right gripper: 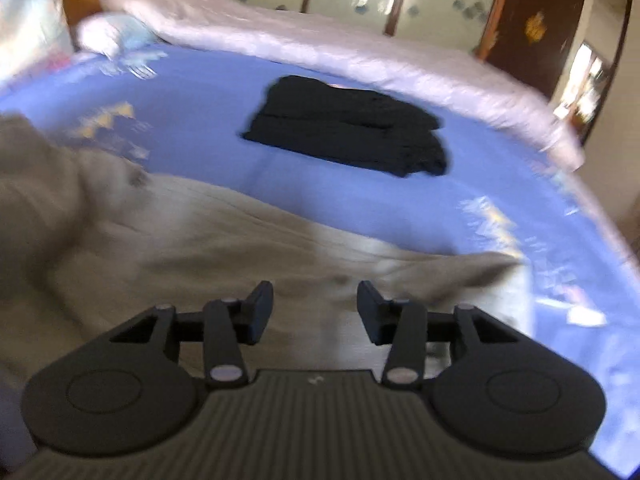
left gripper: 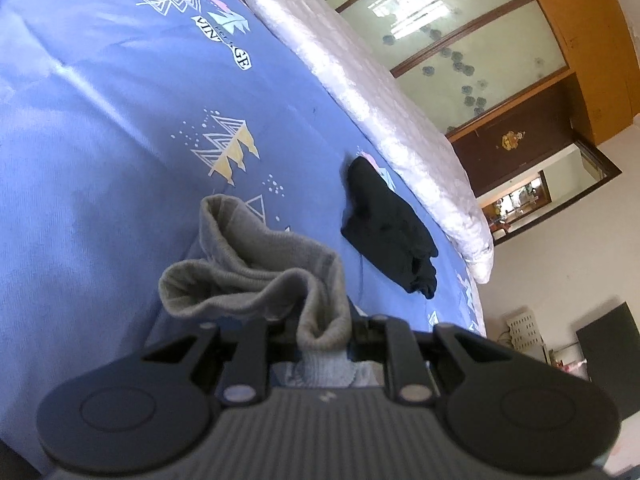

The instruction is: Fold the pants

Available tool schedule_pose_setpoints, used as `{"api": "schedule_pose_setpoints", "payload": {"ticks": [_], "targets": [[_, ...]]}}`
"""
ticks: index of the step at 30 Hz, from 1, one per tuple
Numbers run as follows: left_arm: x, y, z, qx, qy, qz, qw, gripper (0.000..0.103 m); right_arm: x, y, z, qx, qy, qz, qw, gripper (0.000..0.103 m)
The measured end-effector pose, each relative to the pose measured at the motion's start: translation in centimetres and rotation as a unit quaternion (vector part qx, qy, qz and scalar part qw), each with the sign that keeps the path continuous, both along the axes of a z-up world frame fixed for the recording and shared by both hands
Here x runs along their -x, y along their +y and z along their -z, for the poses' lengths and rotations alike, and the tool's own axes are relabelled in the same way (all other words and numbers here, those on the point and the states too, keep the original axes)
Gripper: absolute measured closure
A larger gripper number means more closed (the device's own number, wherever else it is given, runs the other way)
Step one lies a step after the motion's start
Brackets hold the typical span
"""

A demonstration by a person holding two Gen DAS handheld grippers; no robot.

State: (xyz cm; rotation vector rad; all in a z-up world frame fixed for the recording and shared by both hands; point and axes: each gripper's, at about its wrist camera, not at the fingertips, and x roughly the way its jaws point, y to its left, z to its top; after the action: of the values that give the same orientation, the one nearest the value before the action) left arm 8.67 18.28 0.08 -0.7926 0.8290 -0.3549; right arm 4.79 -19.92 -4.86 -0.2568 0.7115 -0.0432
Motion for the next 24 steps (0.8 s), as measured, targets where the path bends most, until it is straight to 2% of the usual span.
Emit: {"api": "schedule_pose_setpoints", "payload": {"ticks": [3,8,12,13,14,15,16,17,18,19,20,22,24], "targets": [[-0.3,-0.1,0.1,0.006,0.0,0.002,1.0,0.087,1.0,-3.0,1.0,0.017,-0.001,0.032,0.999,0.055],[-0.6,-0.6,0.3,0.006,-0.001,0.009,0.9999,0.087,3.1,-7.4,0.4,-0.028,-0.006,0.044,0.999,0.055],[-0.7,-1.0,0.3,0.005,0.001,0.012,0.9999,0.086,3.5,-7.7,0.6,-0.052,-0.011,0.04,0.998,0.055],[-0.7,-1.0,0.2,0.004,0.001,0.012,0.9999,0.086,3.0,-7.5,0.7,-0.05,-0.008,0.038,0.998,0.061],[-0.7,-1.0,0.2,0.004,0.001,0.012,0.9999,0.086,2.7,-7.3,0.8,-0.045,-0.005,0.035,0.998,0.079],[-0.7,-1.0,0.2,0.005,0.001,0.012,0.9999,0.086,1.9,-7.0,1.0,-0.04,-0.001,0.032,0.999,0.087],[-0.7,-1.0,0.1,0.004,0.0,0.012,0.9999,0.086,1.7,-6.9,0.7,-0.048,-0.001,0.035,0.998,0.088],[-0.7,-1.0,0.1,0.004,0.0,0.011,0.9999,0.086,1.8,-6.8,-0.2,-0.087,-0.006,0.033,0.996,0.088],[-0.7,-0.9,0.1,0.003,0.0,0.012,0.9999,0.086,2.2,-7.0,-1.6,-0.155,-0.019,0.02,0.987,0.088],[-0.7,-0.9,0.1,0.004,0.001,0.012,0.9999,0.086,2.4,-7.1,-3.1,-0.234,-0.036,-0.001,0.972,0.088],[-0.8,-0.9,0.2,0.007,0.002,0.011,0.9999,0.086,2.3,-6.8,-4.2,-0.29,-0.049,-0.024,0.955,0.087],[-1.0,-0.8,0.4,0.014,0.004,0.011,0.9998,0.086,1.2,-5.0,-5.1,-0.362,-0.053,-0.059,0.929,0.082],[-1.1,-1.0,0.4,0.017,0.005,0.012,0.9998,0.086,-1.3,-2.2,-3.7,-0.397,-0.001,-0.094,0.913,0.076]]}}
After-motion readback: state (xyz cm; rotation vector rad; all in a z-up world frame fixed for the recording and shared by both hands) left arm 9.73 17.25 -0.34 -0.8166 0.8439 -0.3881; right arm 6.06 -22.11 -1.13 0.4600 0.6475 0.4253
